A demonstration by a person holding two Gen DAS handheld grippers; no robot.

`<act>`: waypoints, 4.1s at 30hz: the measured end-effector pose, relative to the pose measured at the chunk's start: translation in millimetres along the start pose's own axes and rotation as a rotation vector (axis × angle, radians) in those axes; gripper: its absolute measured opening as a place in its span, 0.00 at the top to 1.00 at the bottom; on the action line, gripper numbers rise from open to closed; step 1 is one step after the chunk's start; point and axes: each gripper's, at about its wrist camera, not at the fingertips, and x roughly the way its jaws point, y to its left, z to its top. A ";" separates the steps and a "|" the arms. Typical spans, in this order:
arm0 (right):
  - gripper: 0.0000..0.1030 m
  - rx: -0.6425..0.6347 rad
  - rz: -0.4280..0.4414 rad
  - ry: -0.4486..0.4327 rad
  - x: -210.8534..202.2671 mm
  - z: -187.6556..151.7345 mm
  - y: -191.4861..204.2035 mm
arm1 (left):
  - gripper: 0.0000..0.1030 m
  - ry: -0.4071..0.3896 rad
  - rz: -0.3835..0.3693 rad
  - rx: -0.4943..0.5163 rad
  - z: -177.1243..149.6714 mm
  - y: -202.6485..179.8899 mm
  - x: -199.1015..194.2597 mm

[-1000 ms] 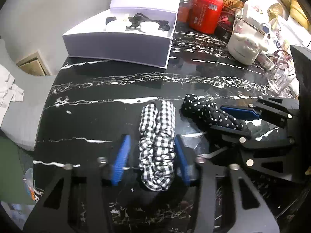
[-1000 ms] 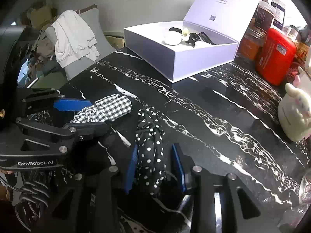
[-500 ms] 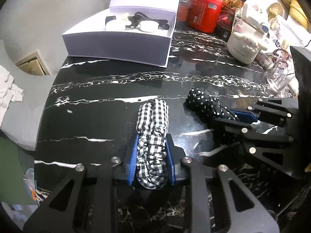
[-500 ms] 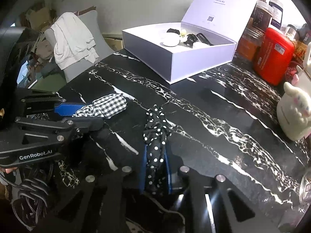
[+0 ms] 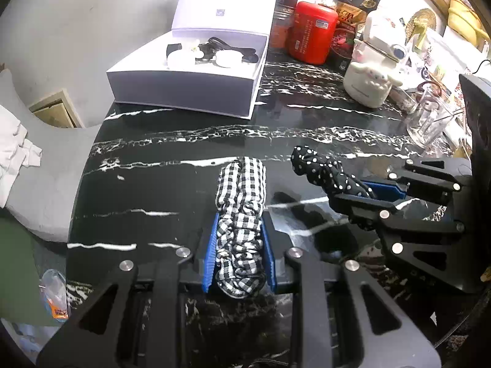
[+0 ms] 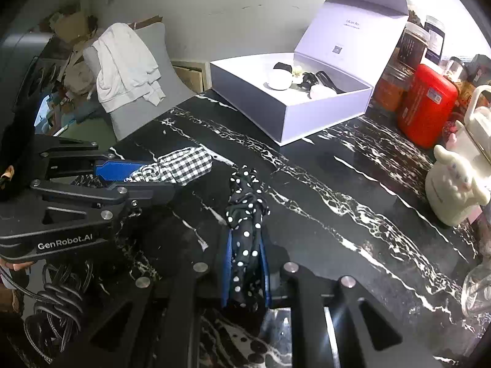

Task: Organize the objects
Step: 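Lift both held scrunchies up from the table, then carry both scrunchies over the open white box and lower them, then open the left gripper to drop the gingham scrunchie while the right releases the polka-dot one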

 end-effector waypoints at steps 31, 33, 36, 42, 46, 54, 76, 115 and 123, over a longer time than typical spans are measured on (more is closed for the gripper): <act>0.85 -0.046 -0.045 -0.052 -28.5 23.0 -3.0 | 0.76 -0.033 -0.023 0.022 30.8 -8.2 -12.1; 0.85 -0.050 -0.042 -0.057 -27.2 30.2 -5.9 | 0.76 -0.035 -0.017 0.023 37.4 -6.0 -10.4; 0.85 -0.056 -0.045 -0.065 -24.9 41.2 -12.0 | 0.76 -0.035 -0.012 0.023 49.2 -2.7 -7.5; 0.85 -0.065 -0.046 -0.074 -16.9 63.3 -25.2 | 0.76 -0.049 -0.007 0.033 77.2 0.8 -0.4; 0.85 -0.065 -0.047 -0.080 -11.8 77.6 -34.7 | 0.76 -0.060 -0.015 0.048 96.3 1.7 5.1; 0.85 -0.056 -0.071 -0.089 2.4 108.6 -55.5 | 0.76 -0.075 -0.026 0.043 134.4 13.3 23.1; 0.85 -0.018 -0.099 -0.147 51.6 200.5 -104.1 | 0.76 -0.146 0.045 -0.007 226.4 49.1 73.8; 0.85 0.084 -0.033 -0.053 168.6 239.0 -159.6 | 0.76 0.002 0.065 -0.032 266.6 95.1 166.6; 0.85 0.070 -0.071 -0.014 183.7 236.5 -164.1 | 0.76 0.010 0.092 0.016 261.9 87.0 168.4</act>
